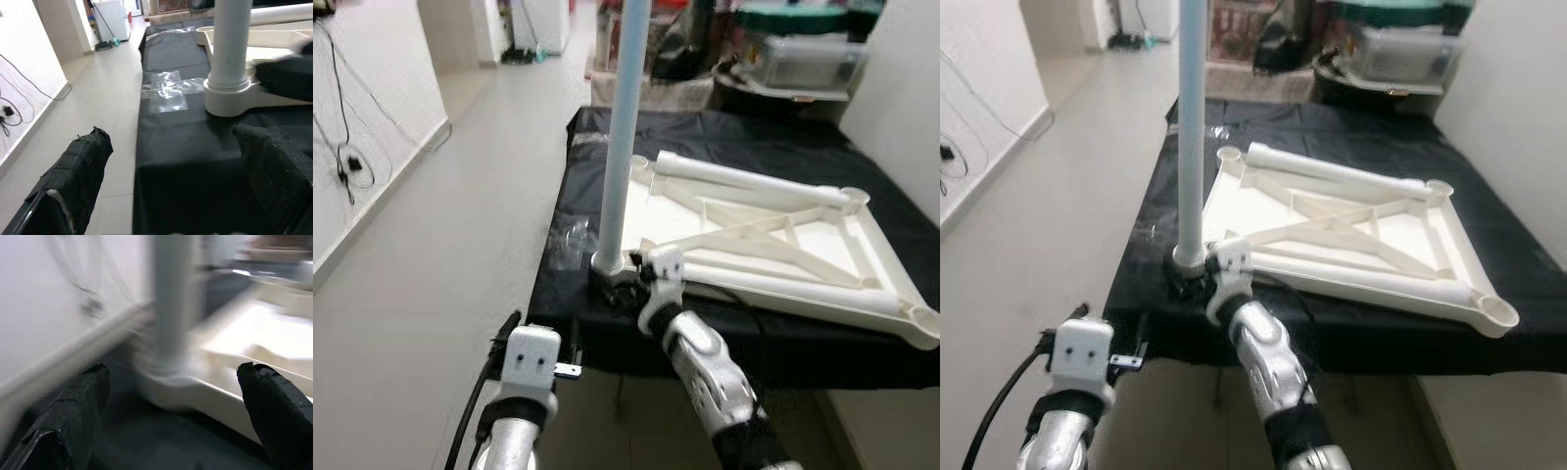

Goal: Building children table

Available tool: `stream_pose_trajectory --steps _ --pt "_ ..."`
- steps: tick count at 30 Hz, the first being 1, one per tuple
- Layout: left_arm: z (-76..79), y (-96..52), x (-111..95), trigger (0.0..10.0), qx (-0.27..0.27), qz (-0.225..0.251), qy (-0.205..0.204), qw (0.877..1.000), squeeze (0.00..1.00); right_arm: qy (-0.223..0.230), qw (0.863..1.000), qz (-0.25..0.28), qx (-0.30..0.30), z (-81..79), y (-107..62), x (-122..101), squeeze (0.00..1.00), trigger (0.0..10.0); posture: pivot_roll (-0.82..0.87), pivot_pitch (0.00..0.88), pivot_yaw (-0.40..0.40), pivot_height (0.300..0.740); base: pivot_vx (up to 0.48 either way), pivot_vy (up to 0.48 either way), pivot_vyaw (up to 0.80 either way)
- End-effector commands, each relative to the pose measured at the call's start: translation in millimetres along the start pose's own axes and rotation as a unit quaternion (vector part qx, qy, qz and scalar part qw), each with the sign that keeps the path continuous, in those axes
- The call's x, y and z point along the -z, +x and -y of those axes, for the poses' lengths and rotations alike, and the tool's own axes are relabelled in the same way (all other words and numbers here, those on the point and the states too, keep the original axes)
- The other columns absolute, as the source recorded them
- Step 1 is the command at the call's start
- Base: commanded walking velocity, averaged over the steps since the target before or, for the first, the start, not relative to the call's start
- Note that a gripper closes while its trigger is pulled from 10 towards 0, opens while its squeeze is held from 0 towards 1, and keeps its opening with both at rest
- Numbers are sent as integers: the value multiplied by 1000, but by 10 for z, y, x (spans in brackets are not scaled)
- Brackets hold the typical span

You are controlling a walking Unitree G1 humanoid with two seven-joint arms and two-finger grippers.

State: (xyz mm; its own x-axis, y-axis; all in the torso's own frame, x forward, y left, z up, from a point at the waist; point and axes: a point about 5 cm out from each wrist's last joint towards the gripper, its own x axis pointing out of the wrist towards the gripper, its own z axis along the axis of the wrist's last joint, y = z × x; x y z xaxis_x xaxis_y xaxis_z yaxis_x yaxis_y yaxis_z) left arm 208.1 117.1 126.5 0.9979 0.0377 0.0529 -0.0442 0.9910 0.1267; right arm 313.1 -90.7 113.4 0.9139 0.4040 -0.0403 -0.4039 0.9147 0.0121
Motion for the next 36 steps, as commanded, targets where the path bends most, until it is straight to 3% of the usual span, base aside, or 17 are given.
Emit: stream_pose_trajectory --steps 1,2,5,11,16,24,36 --pt "10 5 42 10000 4 -7 3 1000 0 -17 1000 0 21 41 -8 -22 0 10000 79 0 -41 740 0 0 0" --pt "-5 7 54 10000 -1 -10 3 1000 0 -19 999 2 47 70 -19 -30 0 10000 77 0 -39 740 0 0 0" --pt "-62 12 85 10000 -15 -22 -1 1000 0 -29 998 21 46 51 -85 -72 0 10000 69 0 -27 740 0 0 0" --pt "-87 28 122 10000 -16 -29 0 999 0 -20 999 29 -9 -84 -217 -33 0 10000 65 0 -23 740 0 0 0" --pt "-60 67 154 10000 -6 -34 9 999 0 -18 1000 17 -5 -89 -192 -9 0 10000 66 0 -29 740 0 0 -666" --pt "-12 93 195 10000 11 -45 24 999 0 -22 1000 13 -13 -107 -188 -2 0 10000 63 0 -29 740 0 0 0" --pt "-12 101 235 10000 15 -50 32 998 0 -8 1000 3 -6 -82 -184 20 0 10000 66 0 -30 740 0 -462 0"
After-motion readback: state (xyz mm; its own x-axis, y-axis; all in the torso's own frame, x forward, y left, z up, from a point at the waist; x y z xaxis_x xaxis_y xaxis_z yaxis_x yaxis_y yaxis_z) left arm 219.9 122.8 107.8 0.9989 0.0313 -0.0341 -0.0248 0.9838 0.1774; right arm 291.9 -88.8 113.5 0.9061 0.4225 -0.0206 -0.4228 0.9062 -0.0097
